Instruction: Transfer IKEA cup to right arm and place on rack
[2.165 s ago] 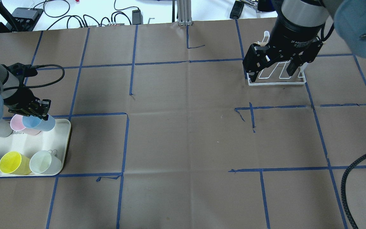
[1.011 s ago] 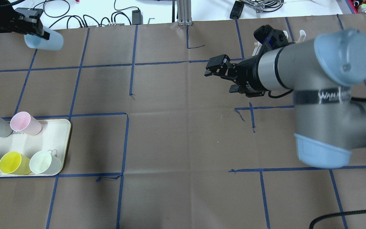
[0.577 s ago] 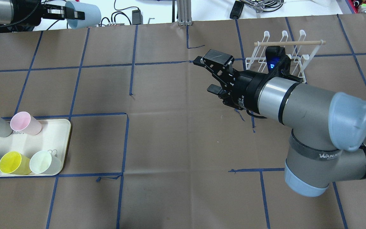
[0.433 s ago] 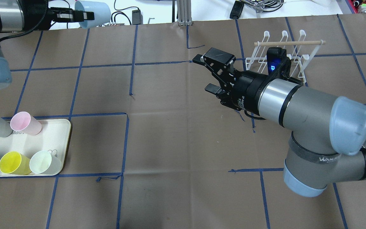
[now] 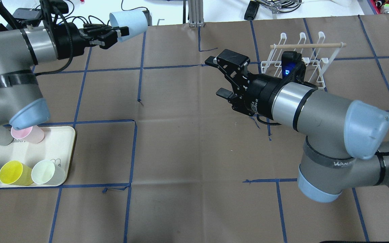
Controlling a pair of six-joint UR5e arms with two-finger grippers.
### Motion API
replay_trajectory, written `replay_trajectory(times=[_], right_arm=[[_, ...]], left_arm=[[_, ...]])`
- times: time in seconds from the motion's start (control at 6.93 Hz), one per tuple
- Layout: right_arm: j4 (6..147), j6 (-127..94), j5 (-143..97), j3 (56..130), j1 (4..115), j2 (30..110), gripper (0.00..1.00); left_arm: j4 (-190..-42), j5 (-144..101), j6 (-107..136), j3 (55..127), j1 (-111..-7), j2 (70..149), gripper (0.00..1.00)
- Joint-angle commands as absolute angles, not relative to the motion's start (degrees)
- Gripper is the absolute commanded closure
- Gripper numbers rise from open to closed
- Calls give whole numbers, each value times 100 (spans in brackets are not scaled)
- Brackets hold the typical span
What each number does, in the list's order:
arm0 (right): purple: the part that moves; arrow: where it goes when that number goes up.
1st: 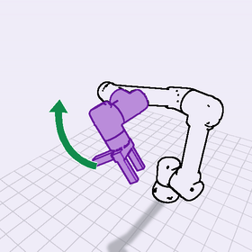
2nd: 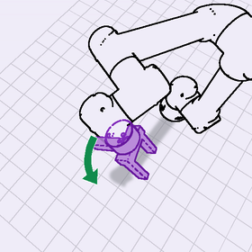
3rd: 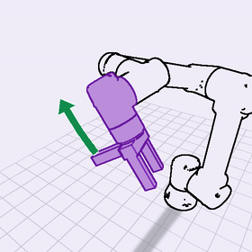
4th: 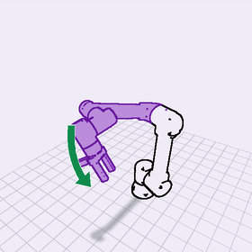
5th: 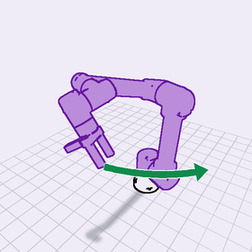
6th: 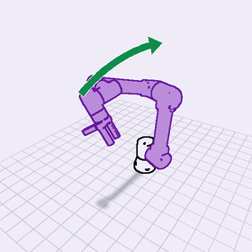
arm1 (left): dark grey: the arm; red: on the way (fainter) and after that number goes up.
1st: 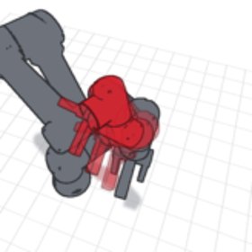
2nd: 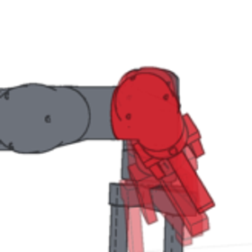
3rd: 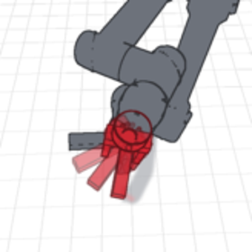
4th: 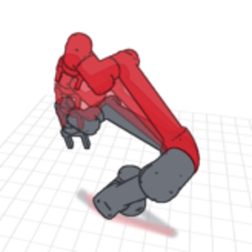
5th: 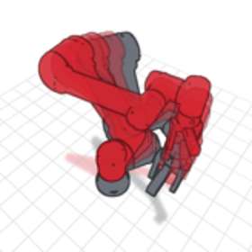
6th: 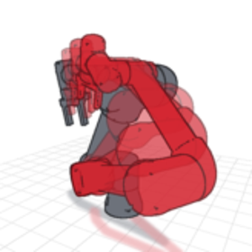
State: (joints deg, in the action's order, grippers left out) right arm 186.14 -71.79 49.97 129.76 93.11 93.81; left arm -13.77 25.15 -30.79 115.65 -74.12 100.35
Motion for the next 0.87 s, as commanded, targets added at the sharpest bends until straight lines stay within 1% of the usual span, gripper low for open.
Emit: replay_trajectory(times=[0.0,0.14,0.29,0.58,0.72], right_arm=[[19461,-7363,5053,12526,9316,8512,1],[19781,-7992,5193,12507,9334,8403,2],[19949,-8050,5429,12542,9334,8420,1],[20283,-8016,5493,12813,9325,8437,0],[20294,-8050,5484,12832,9334,8455,0]], left_arm=[[-112,2286,-2693,12214,-7671,10037,100],[791,2311,-1932,12443,-7829,10046,100],[1565,2381,-1220,12558,-7970,10072,100],[1932,2434,-897,12795,-8339,9967,100],[2116,2704,-662,12840,-8515,9967,100]])
